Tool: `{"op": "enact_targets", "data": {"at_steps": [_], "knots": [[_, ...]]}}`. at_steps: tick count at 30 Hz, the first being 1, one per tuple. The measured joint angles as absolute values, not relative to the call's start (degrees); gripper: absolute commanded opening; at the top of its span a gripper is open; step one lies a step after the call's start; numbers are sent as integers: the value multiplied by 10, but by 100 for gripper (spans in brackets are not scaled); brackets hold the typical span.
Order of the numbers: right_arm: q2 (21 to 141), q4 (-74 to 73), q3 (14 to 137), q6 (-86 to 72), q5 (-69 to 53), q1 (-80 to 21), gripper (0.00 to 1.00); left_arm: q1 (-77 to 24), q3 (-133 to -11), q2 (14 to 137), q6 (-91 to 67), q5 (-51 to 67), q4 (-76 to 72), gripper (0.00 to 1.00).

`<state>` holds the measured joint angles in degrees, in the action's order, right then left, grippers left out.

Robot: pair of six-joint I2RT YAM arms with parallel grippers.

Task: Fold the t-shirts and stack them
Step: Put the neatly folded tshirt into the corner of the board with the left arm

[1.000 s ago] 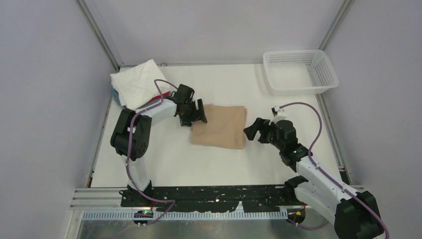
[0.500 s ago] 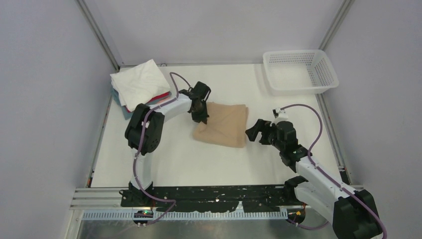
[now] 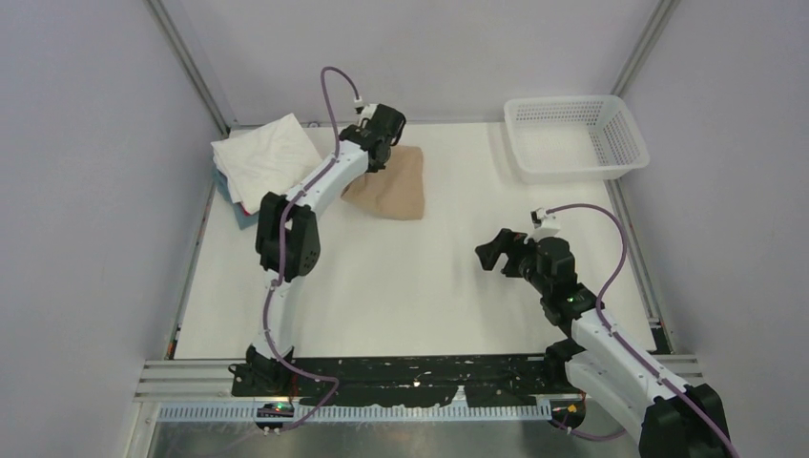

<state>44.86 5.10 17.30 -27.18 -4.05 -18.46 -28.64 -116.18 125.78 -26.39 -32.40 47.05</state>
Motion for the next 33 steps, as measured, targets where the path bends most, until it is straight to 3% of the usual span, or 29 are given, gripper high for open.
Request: {"op": "enact_targets", "data": {"at_steps": [9,33], "knots": [[451,59,169,-272,-42,-177,95,-232,-1174,1261,-165,-424,454,0],[490,86,168,-278,-71,-167,95,-178,-1275,1186,-34,-486,418,0]]}}
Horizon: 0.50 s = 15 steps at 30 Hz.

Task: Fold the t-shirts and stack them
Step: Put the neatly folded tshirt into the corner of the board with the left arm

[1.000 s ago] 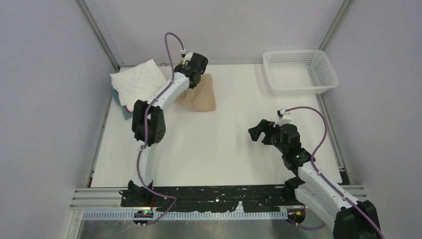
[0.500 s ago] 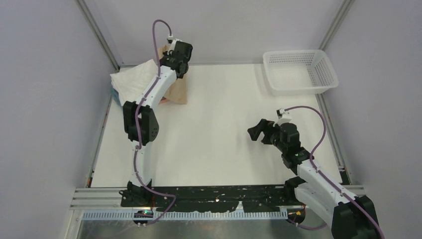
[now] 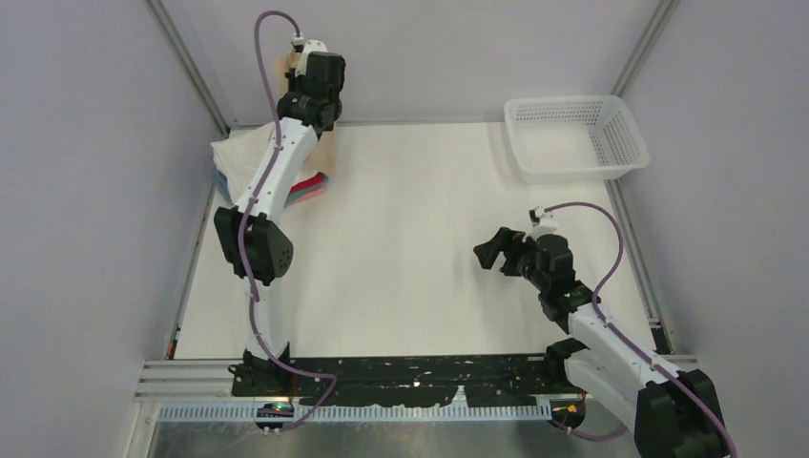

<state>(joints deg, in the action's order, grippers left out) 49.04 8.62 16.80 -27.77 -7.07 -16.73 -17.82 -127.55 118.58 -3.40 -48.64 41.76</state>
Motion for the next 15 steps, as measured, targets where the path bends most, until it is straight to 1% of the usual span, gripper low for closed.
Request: {"op": "enact_targets", "data": {"at_steps": [7,15], "knots": [[495,88,168,-278,-72,-167,95,-163,-1281,1154,-43,-483,418,0],[495,88,168,-278,-74,-166,95,-132,-1311,1155,-70,-477,435,0]]}}
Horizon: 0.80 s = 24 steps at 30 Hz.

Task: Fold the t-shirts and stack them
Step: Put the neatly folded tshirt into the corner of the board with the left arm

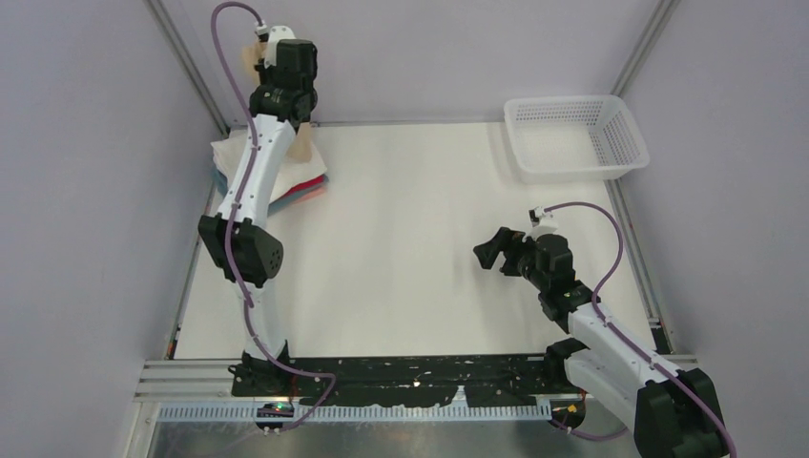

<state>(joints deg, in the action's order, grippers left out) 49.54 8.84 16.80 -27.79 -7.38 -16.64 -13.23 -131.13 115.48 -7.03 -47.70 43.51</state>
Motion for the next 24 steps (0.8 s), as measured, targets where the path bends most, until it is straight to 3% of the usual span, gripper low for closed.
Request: {"op": "enact_targets", "data": {"at_steps": [7,24], "knots": [[495,88,168,-278,-74,-166,95,-100,-1262,1152,-116,-444,449,0],[503,88,168,-278,-74,-166,95,-96,-1301,1168,-107,-406,469,0]]}}
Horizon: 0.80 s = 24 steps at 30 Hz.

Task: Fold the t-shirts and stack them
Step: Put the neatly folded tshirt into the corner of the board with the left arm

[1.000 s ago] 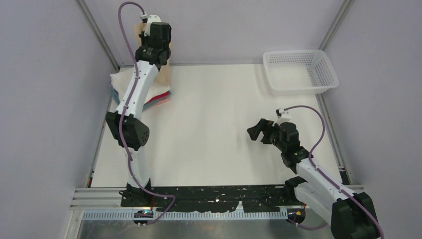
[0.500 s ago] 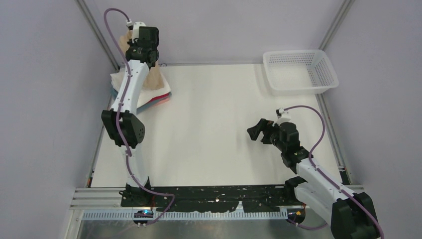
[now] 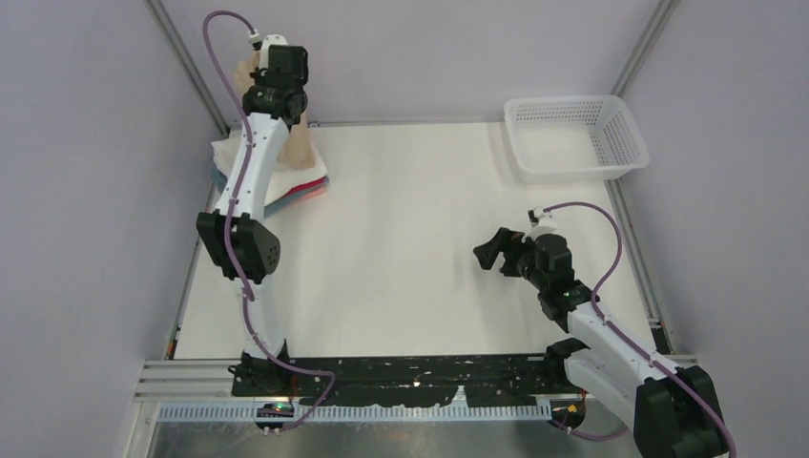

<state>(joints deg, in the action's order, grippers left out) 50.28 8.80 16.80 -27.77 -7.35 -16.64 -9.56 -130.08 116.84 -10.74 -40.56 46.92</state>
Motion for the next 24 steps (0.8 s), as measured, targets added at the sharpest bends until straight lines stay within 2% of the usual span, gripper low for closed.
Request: {"op": "enact_targets", "data": {"at_steps": [14,24], "knots": [[508,90,168,-277,-74,-166,95,-151,-1353,1169,-100,-348,462,0],[533,90,168,-277,-78,-166,95,-156,-1365,1175,-104,-330,456,0]]}}
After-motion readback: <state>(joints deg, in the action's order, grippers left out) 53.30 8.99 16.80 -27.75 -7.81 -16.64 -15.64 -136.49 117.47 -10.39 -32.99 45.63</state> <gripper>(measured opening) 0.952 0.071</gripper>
